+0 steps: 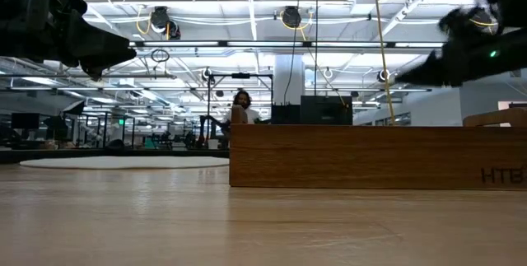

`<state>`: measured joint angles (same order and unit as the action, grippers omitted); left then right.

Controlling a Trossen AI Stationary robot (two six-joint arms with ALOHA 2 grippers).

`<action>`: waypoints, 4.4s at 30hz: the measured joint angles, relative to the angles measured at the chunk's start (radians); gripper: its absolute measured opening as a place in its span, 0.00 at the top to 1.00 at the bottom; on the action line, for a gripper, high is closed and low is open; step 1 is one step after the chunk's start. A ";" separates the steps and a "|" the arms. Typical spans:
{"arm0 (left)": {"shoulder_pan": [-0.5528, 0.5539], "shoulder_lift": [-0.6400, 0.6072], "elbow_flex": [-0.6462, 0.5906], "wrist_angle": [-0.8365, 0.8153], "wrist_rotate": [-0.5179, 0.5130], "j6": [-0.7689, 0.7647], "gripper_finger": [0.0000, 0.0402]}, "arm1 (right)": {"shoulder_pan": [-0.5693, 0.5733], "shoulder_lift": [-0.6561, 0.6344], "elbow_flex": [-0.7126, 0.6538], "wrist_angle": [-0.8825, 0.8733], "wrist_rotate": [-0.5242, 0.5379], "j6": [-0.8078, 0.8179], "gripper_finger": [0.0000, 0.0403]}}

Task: Pick & Place Tea
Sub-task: Put the red tea bag into the left section of the wooden organizer

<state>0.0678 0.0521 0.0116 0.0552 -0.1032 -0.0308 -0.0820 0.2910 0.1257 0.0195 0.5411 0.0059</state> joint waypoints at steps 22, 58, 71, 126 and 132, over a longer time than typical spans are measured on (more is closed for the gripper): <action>0.000 0.000 0.000 0.000 0.000 0.000 0.52 | -0.507 1.158 0.837 -0.802 -0.316 0.424 0.40; 0.000 0.000 0.000 0.000 0.000 0.000 0.52 | -0.661 1.433 0.709 -0.600 -0.463 0.357 0.56; 0.000 0.000 0.000 0.000 0.000 0.000 0.52 | -0.622 1.324 0.657 -0.568 -0.495 0.254 1.00; 0.000 0.000 0.000 0.047 -0.001 0.013 0.52 | 0.603 1.356 0.659 0.153 0.640 -1.318 1.00; -0.002 0.000 0.000 0.188 0.011 -0.019 0.52 | 0.591 1.356 0.660 0.230 0.512 -1.349 1.00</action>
<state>0.0663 0.0521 0.0113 0.2434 -0.0924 -0.0494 0.5091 1.6466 0.7853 0.2497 1.0529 -1.3427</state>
